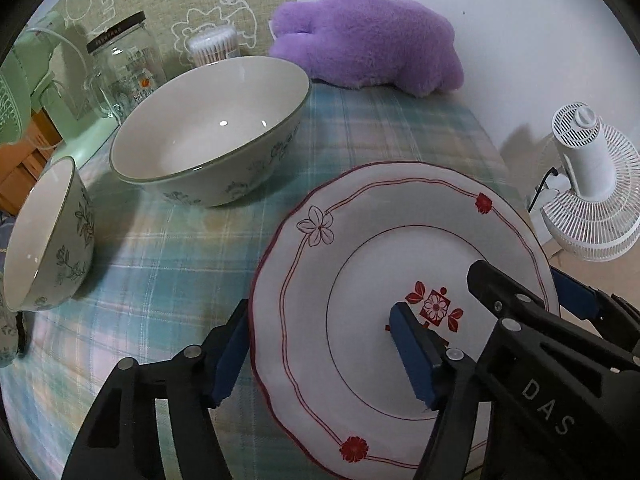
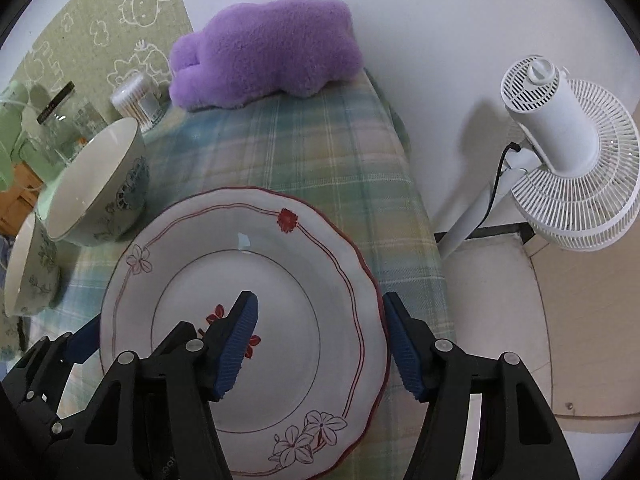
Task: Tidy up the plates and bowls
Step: 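Close both grippers on the rim of the red-rimmed plate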
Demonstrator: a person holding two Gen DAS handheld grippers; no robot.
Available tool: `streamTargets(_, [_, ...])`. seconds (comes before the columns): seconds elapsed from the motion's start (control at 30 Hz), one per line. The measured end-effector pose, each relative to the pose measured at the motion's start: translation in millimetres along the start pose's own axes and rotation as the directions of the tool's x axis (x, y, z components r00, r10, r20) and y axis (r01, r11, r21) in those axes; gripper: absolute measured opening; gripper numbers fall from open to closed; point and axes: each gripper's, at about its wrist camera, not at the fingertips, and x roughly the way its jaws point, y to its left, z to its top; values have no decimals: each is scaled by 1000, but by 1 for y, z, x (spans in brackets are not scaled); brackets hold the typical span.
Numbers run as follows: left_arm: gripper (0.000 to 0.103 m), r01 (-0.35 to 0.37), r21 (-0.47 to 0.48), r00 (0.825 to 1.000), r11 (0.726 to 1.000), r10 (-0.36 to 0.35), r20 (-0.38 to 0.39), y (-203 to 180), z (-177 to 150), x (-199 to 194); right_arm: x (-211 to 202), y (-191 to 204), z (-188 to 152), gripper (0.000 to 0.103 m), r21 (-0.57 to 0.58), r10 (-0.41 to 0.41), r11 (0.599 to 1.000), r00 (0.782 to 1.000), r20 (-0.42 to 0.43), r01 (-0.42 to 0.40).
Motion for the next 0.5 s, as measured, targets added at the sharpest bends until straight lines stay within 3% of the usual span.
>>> streamTargets(0.5, [66,-46,-22,998,999,45,-37,45,-30,-18,-13,36,-23,65,-44,80,996,995,-61,-83])
